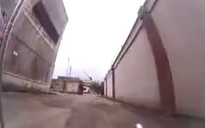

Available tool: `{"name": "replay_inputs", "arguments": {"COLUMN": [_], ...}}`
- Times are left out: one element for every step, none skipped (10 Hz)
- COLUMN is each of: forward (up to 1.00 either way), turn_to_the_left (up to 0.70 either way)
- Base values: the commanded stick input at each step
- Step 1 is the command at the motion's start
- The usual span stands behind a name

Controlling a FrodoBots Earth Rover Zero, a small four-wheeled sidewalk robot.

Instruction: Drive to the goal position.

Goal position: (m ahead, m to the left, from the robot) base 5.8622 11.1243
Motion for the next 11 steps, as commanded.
{"name": "replay_inputs", "arguments": {"forward": [0.84,0.84,0.84,0.84,0.84,0.84,0.84,0.84,0.84,0.84,0.84], "turn_to_the_left": [0.03,0.03,0.03,0.03,0.03,0.03,0.03,0.03,0.03,0.03,0.03]}}
